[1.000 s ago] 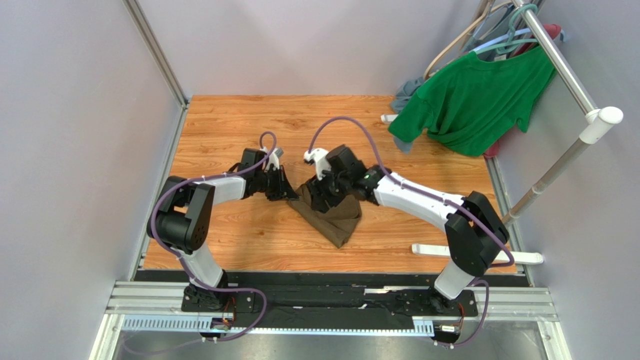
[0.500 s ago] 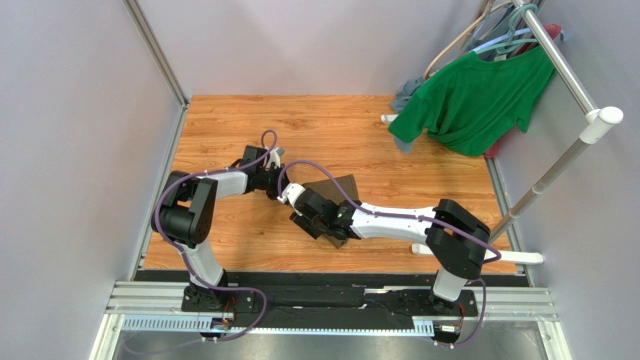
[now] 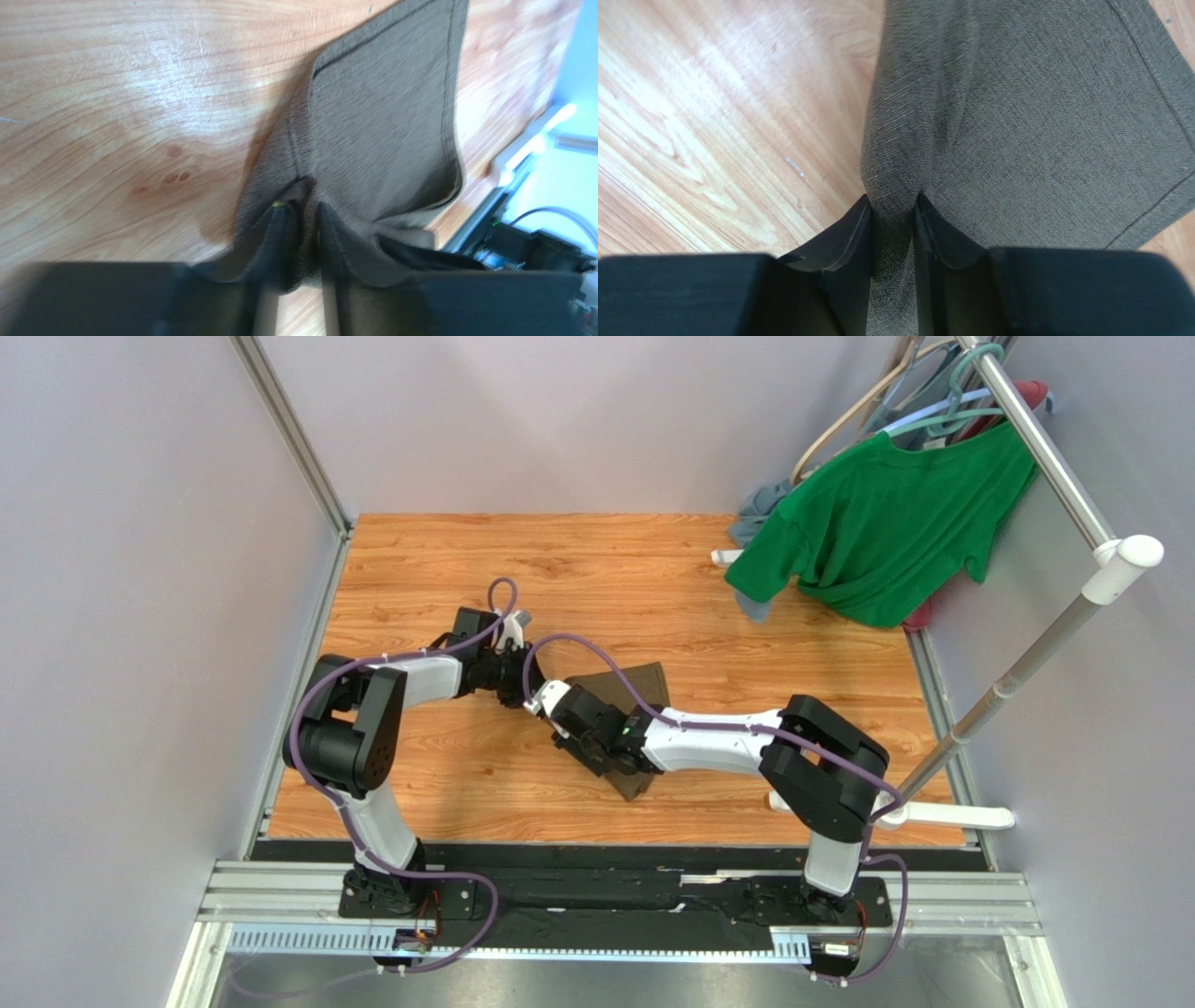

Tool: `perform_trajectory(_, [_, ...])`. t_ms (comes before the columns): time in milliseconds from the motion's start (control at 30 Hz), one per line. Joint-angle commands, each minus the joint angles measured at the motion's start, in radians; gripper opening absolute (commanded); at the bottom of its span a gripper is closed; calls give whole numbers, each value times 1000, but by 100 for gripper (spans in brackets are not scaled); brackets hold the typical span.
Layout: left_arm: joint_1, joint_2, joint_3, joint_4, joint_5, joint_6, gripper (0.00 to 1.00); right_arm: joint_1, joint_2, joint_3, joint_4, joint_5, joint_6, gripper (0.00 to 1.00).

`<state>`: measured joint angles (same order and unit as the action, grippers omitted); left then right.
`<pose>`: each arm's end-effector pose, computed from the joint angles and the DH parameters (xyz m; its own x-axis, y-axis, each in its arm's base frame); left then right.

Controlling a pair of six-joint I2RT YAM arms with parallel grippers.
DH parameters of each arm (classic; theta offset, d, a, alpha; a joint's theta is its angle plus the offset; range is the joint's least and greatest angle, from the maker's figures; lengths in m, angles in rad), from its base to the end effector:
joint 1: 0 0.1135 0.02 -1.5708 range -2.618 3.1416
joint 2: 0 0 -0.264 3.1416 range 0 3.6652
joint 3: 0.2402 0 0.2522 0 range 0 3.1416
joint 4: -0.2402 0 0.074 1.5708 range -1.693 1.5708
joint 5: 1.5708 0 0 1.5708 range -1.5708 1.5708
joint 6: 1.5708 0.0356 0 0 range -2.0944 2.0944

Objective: Fold the napkin, place the utensils inside, and roll it up
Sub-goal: Roll the napkin with the utensil

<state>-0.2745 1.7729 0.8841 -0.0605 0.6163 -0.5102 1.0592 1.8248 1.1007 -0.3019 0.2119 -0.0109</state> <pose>0.3159 -0.1103 0.1360 -0.9491 -0.1467 -0.2786 0.0936 0.7134 -0.6944 0.1857 0.3154 0.1586 -0.4100 -0.7519 -0.5163 -0.8036 0.5655 -0.1855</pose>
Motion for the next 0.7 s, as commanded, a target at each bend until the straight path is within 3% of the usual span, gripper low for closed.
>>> perform_trajectory(0, [-2,-39,-27,48,-9,4,47,-109,24,-11,27,-266,81,20])
perform_trajectory(67, [-2,-67,-48,54,-27,7,62,-161,18,-28,44,-398,94,17])
perform_trajectory(167, [4,-125,-82,54,-98,10,68,-218,17,-42,55,-582,104,14])
perform_trajectory(333, [20,-246,-172,126,-197,-1,71,-277,73,-27,63,-785,117,11])
perform_trajectory(667, [20,-342,-318,344,-161,41,71,-378,192,22,72,-1049,127,8])
